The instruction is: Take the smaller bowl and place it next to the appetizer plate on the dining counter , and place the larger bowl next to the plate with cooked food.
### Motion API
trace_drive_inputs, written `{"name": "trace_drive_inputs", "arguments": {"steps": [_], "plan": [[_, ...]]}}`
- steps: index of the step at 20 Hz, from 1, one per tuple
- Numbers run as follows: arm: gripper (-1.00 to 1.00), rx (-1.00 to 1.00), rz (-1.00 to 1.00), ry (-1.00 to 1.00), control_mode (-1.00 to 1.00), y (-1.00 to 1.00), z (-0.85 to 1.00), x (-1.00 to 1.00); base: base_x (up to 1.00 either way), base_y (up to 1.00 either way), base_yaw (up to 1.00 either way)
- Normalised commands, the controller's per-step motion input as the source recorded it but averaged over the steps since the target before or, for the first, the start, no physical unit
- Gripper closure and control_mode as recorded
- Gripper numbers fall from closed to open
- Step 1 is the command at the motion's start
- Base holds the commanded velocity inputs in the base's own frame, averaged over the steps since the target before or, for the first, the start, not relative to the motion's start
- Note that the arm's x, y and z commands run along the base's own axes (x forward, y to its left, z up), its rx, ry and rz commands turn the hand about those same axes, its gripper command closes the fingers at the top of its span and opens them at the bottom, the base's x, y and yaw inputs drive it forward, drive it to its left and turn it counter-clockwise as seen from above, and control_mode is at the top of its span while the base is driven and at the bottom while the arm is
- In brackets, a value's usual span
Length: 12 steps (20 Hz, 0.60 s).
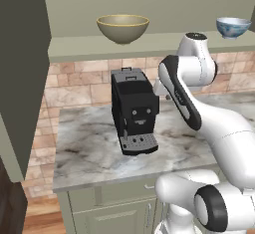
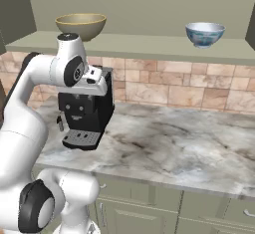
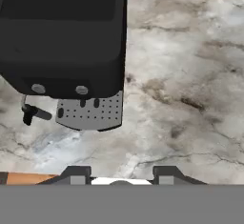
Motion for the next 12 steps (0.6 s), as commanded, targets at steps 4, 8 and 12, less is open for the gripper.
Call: {"name": "trace_drive_inputs", "arguments": {"steps": [4,8,12], "plan": [[-1.00,-0.01,0.00,-0.10,-1.00,0.00,0.00,-0.04,0.00,0.00,0.00],[-1.00,0.00,0.00,-0.34,-1.00,0.03,0.32,-0.14,0.00,0.00,0.00],[-1.00,0.03,0.00,-0.41,-1.00,0.07,0.62,0.00,0.00,0.00,0.00]]}}
